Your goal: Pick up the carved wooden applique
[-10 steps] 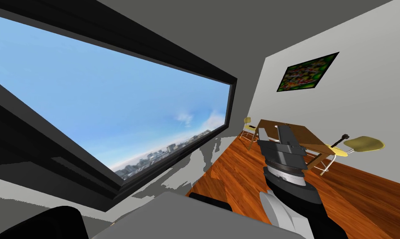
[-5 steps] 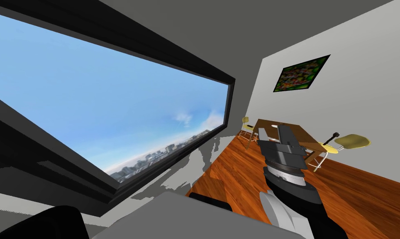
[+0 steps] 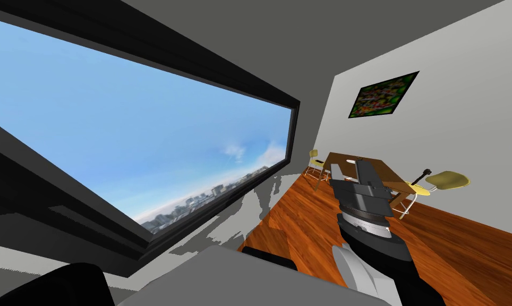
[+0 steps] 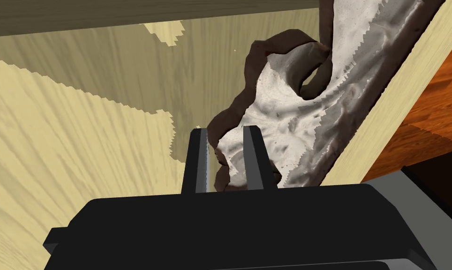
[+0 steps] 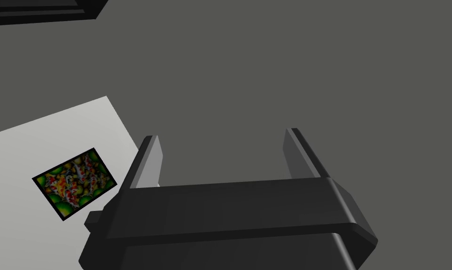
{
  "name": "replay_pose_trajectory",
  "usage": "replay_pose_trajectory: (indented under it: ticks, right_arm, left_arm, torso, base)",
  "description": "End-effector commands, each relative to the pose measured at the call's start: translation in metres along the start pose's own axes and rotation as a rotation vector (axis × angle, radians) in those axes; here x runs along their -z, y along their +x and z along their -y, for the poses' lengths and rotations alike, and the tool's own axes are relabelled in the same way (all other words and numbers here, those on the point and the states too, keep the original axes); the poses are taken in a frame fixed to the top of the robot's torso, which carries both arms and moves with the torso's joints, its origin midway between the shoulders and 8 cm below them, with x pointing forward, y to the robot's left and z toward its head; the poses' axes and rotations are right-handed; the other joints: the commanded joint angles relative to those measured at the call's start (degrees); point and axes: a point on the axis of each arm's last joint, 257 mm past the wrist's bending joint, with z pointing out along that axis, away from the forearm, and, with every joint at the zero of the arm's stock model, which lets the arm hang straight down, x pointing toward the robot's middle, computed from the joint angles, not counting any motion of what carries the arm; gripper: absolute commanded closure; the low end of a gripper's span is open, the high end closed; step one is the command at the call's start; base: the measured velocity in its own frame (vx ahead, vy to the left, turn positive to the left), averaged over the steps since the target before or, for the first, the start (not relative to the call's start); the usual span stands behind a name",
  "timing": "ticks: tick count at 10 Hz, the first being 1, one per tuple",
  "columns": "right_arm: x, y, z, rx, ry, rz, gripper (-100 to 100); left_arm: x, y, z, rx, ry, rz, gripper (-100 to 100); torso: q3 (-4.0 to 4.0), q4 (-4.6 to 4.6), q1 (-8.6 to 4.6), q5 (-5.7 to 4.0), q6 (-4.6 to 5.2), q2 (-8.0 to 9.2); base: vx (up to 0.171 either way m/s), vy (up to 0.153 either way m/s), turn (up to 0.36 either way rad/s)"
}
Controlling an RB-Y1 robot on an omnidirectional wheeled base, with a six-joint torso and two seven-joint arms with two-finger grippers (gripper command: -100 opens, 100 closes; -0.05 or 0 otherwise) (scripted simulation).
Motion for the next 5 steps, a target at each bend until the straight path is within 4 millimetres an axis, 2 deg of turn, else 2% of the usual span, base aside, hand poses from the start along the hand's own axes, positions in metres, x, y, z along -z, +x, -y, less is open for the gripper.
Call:
replay_pose_trajectory:
  ticks: [1,2,3,4,5]
  right_arm:
    - [0.000,0.000,0.000,0.000,0.000,0.000,0]
    - [0.000,0.000,0.000,0.000,0.000,0.000,0]
    - [0.000,0.000,0.000,0.000,0.000,0.000,0]
    - [0.000,0.000,0.000,0.000,0.000,0.000,0]
    - [0.000,0.000,0.000,0.000,0.000,0.000,0]
  left_arm:
    - [0.000,0.000,0.000,0.000,0.000,0.000,100]
    - [0.000,0.000,0.000,0.000,0.000,0.000,100]
    - [0.000,0.000,0.000,0.000,0.000,0.000,0]
    - [0.011,-0.011,-0.003,-0.008,0.001,0.003,100]
    - [0.015,-0.015,-0.004,-0.012,0.002,0.004,100]
  torso:
    - [0.00,0.00,0.00,0.00,0.00,0.00]
    - [-0.01,-0.01,0.02,0.00,0.00,-0.01]
    - [-0.02,-0.01,0.02,0.00,0.00,-0.02]
    - [-0.02,-0.01,0.02,-0.01,0.00,-0.02]
    - [-0.05,-0.07,0.10,-0.05,-0.07,-0.03]
  base:
    - [0.000,0.000,0.000]
    - [0.000,0.000,0.000]
    - [0.000,0.000,0.000]
    - [0.010,0.030,0.119]
    - [0.022,0.031,0.092]
